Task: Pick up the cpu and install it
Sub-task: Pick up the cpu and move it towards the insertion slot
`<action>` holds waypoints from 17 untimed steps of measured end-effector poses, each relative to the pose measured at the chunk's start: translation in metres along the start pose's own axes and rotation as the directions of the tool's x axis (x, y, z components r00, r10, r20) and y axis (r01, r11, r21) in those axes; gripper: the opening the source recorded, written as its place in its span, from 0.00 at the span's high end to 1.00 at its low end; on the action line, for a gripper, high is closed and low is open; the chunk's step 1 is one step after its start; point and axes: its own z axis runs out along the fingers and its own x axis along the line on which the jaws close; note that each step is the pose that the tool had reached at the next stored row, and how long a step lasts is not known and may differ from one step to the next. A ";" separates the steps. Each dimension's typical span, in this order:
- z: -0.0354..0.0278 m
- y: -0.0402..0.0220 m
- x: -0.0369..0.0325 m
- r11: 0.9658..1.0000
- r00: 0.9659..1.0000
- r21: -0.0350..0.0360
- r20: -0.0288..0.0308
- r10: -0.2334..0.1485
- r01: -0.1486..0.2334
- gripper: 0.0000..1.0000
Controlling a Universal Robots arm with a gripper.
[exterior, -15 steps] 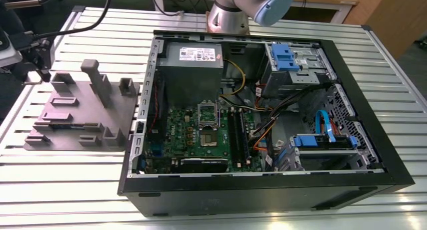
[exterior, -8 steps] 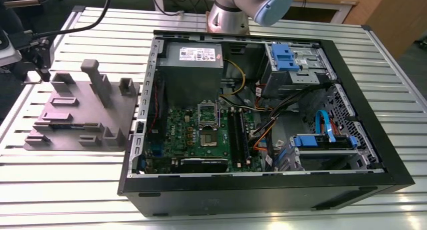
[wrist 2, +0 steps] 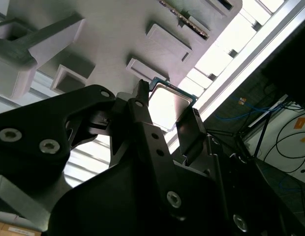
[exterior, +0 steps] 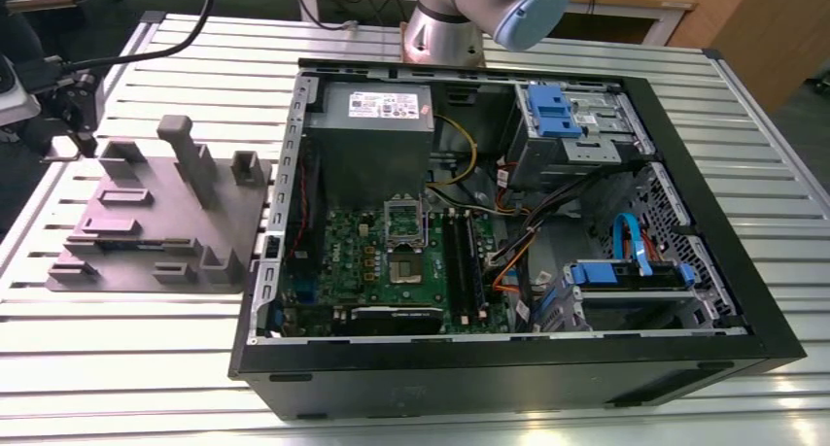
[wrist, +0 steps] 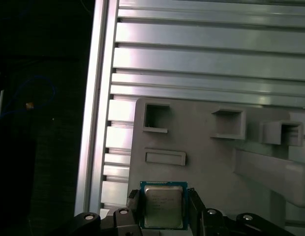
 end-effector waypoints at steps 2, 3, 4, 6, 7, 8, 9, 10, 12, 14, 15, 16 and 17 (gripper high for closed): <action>-0.0006 0.0001 0.0000 1.000 1.000 0.000 0.000 0.000 0.000 0.53; -0.0009 0.0001 0.0000 1.000 1.000 0.000 0.000 0.000 0.000 0.53; -0.0013 0.0001 0.0000 1.000 1.000 0.000 0.000 0.000 0.000 0.53; -0.0018 0.0001 0.0001 1.000 1.000 0.000 0.000 0.000 0.000 0.53; -0.0022 0.0002 0.0001 1.000 1.000 0.000 0.000 0.000 0.000 0.53; -0.0025 0.0002 0.0001 1.000 1.000 0.000 0.000 0.000 0.000 0.53; -0.0028 0.0002 0.0001 1.000 1.000 0.000 0.000 0.000 0.000 0.53; -0.0031 0.0002 0.0001 1.000 1.000 0.000 0.000 0.000 0.000 0.53; -0.0035 0.0003 0.0001 1.000 1.000 0.000 0.000 0.000 0.000 0.53; -0.0040 0.0003 0.0002 1.000 1.000 0.000 0.000 0.000 0.000 0.53; -0.0042 0.0003 0.0002 1.000 1.000 0.000 0.000 0.000 0.000 0.53; -0.0043 0.0003 0.0002 1.000 1.000 0.000 0.000 0.000 0.000 0.53; -0.0045 0.0003 0.0002 1.000 1.000 0.000 0.000 0.000 0.000 0.53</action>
